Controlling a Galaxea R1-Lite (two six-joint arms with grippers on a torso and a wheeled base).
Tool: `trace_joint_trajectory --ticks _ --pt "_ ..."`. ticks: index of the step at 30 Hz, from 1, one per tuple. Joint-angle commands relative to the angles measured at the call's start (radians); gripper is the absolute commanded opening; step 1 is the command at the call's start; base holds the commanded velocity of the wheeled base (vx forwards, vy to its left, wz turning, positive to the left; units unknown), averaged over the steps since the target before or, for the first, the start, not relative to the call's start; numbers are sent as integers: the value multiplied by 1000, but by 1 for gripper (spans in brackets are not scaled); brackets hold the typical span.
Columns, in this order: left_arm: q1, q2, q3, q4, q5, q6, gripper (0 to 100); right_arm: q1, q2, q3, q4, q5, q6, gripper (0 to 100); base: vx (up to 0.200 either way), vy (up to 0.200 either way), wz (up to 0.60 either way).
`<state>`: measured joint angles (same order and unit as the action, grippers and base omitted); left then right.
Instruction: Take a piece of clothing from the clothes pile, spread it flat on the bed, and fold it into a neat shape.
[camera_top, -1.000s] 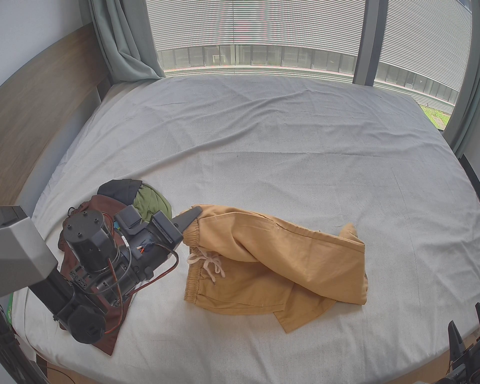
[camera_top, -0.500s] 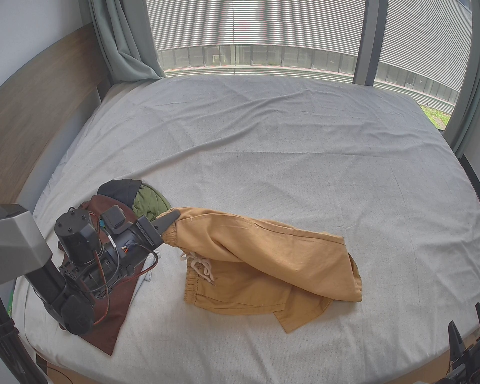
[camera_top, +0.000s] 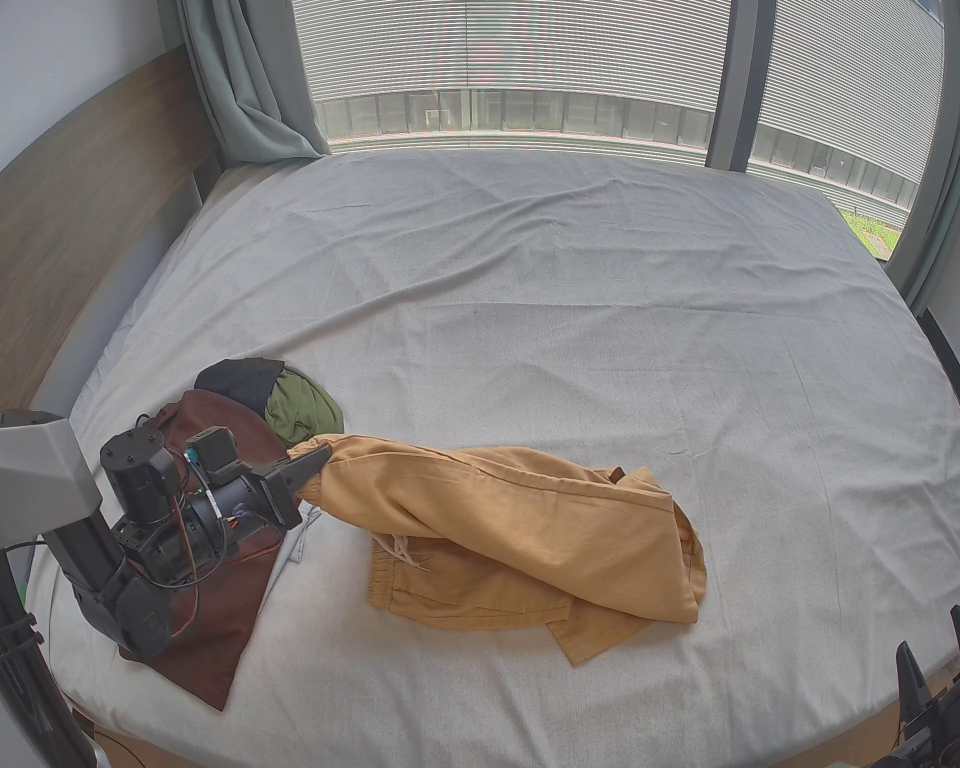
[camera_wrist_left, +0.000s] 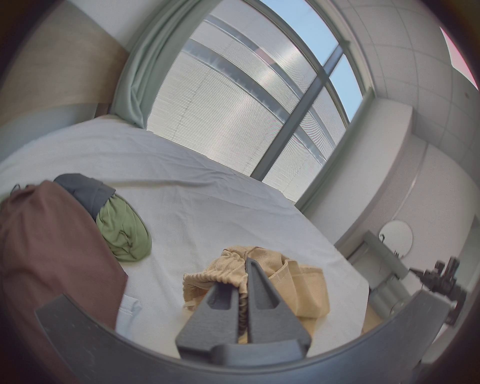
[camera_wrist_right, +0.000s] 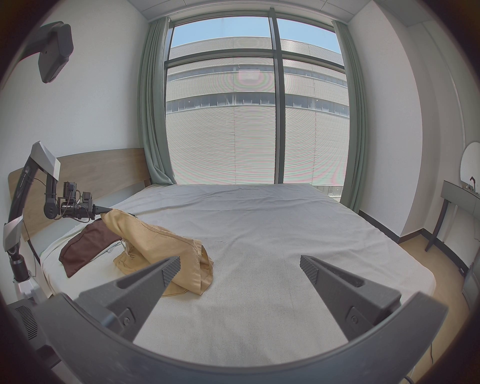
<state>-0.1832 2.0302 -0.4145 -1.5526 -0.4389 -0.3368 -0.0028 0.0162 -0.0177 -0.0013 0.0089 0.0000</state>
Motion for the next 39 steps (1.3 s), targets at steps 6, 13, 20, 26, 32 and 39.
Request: trace_joint_trajectory --ticks 6,13,20,26,32,39 --pt "62 67 19 -1 -67 140 0 0 -10 18 1 0 -2 100 0 0 0" --pt "99 100 13 -1 -67 191 0 1 -12 18 0 0 -3 100 0 0 0" --pt "123 107 16 -1 -69 239 0 1 -15 18 1 0 -5 100 0 0 0" --pt "120 107 20 -1 -70 240 0 1 -16 18 0 2 -8 100 0 0 0" --pt "116 97 23 -1 -69 239 0 3 -16 18 -8 19 -9 100 0 0 0" --pt "113 99 23 -1 -69 232 0 15 143 -239 -132 34 -15 100 0 0 0"
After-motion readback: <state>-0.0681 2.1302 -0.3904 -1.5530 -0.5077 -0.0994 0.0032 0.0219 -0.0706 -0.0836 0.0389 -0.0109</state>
